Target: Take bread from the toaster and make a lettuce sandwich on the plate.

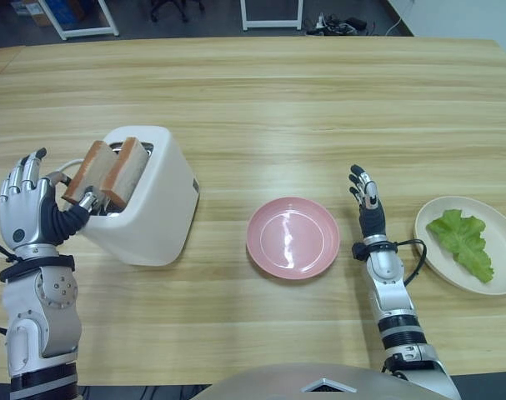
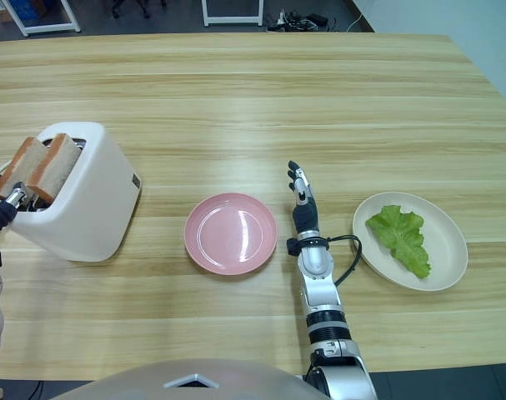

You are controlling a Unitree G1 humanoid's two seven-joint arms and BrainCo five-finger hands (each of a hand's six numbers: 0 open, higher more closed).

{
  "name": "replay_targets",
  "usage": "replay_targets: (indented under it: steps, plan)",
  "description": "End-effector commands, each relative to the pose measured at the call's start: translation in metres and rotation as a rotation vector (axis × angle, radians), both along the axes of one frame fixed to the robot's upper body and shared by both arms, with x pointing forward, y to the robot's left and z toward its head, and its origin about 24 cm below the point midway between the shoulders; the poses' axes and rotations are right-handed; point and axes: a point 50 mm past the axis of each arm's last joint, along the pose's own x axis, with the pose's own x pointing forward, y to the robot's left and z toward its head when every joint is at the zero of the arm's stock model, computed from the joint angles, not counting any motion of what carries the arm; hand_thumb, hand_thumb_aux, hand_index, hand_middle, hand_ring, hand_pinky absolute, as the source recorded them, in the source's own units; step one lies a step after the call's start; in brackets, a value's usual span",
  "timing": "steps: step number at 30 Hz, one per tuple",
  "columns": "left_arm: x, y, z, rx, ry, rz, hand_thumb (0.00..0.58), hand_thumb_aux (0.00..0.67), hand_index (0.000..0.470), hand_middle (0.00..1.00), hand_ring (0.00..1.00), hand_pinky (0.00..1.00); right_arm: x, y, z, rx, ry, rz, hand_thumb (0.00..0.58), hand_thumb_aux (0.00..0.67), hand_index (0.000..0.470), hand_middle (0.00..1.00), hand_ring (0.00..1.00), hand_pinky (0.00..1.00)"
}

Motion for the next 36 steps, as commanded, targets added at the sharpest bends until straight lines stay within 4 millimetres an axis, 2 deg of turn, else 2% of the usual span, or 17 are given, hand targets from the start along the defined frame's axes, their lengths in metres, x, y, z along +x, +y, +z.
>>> replay_targets:
  steps: [1,2,4,5,7,12,15,18,22,24,27,29,31,33,36]
  plan:
    - [-0.005,-0.009,-0.003,-0.008,-0.009,-0.049,0.58,0.67,0.47,0.0,0.0,0.0,-0.002,-0.004,-0.004,0.0,0.024,-0.015,0.0,0.0,0.0,0.0,0.0,0.0]
    - [-0.005,-0.013,0.003,0.005,-0.06,-0.074,0.58,0.67,0.47,0.0,0.0,0.0,-0.002,-0.005,-0.004,0.0,0.025,-0.017,0.0,0.0,0.0,0.0,0.0,0.0]
    - [-0.003,-0.024,0.016,0.073,-0.194,-0.14,0.58,0.67,0.47,0.26,0.26,0.26,-0.001,-0.006,-0.005,0.0,0.027,-0.021,0.0,0.0,0.0,0.0,0.0,0.0]
    - [-0.004,-0.029,0.024,0.123,-0.288,-0.166,0.58,0.67,0.47,0.71,0.71,0.71,-0.001,-0.006,-0.005,0.001,0.029,-0.024,0.0,0.0,0.0,0.0,0.0,0.0]
    - [-0.006,-0.037,0.034,0.183,-0.429,-0.196,0.58,0.67,0.47,1.0,1.0,1.0,-0.001,-0.006,-0.006,0.001,0.035,-0.025,0.0,0.0,0.0,0.0,0.0,0.0]
    - [-0.02,-0.048,0.055,0.215,-0.744,-0.232,0.58,0.67,0.47,1.0,1.0,1.0,0.0,-0.005,-0.008,0.001,0.041,-0.02,0.0,0.0,0.0,0.0,0.0,0.0]
    - [-0.03,-0.071,0.068,0.178,-0.944,-0.422,0.58,0.67,0.47,1.0,1.0,1.0,-0.001,-0.006,-0.009,0.002,0.046,-0.024,0.0,0.0,0.0,0.0,0.0,0.0]
    - [-0.022,-0.104,0.058,-0.087,-0.962,-0.621,0.58,0.67,0.47,1.0,1.0,1.0,-0.001,-0.006,-0.009,0.007,0.049,-0.03,0.0,0.0,0.0,0.0,0.0,0.0]
    - [-0.008,-0.141,0.042,-0.342,-0.919,-0.758,0.58,0.67,0.47,1.0,1.0,1.0,0.001,-0.006,-0.008,0.017,0.05,-0.035,0.0,0.0,0.0,0.0,0.0,0.0]
    - [0.001,-0.163,0.033,-0.551,-0.848,-0.827,0.58,0.67,0.47,1.0,1.0,1.0,0.0,-0.009,-0.008,0.017,0.054,-0.042,0.0,0.0,0.0,0.0,0.0,0.0]
    - [0.022,-0.195,0.003,-0.905,-0.594,-0.875,0.58,0.67,0.47,1.0,1.0,1.0,0.0,-0.012,-0.009,0.019,0.059,-0.059,0.0,0.0,0.0,0.0,0.0,0.0]
    - [0.036,-0.208,-0.018,-1.027,-0.441,-0.863,0.58,0.67,0.47,1.0,1.0,1.0,0.0,-0.012,-0.009,0.023,0.061,-0.063,0.0,0.0,0.0,0.0,0.0,0.0]
    - [0.05,-0.216,-0.04,-1.101,-0.29,-0.846,0.58,0.67,0.47,1.0,1.0,1.0,0.0,-0.011,-0.009,0.025,0.064,-0.062,0.0,0.0,0.0,0.0,0.0,0.0]
    - [0.059,-0.226,-0.061,-1.106,-0.091,-0.871,0.58,0.67,0.47,1.0,1.0,1.0,0.0,-0.01,-0.01,0.026,0.065,-0.059,0.0,0.0,0.0,0.0,0.0,0.0]
    - [0.064,-0.228,-0.078,-1.055,0.083,-0.904,0.58,0.67,0.47,1.0,1.0,1.0,-0.001,-0.012,-0.009,0.024,0.065,-0.059,0.0,0.0,0.0,0.0,0.0,0.0]
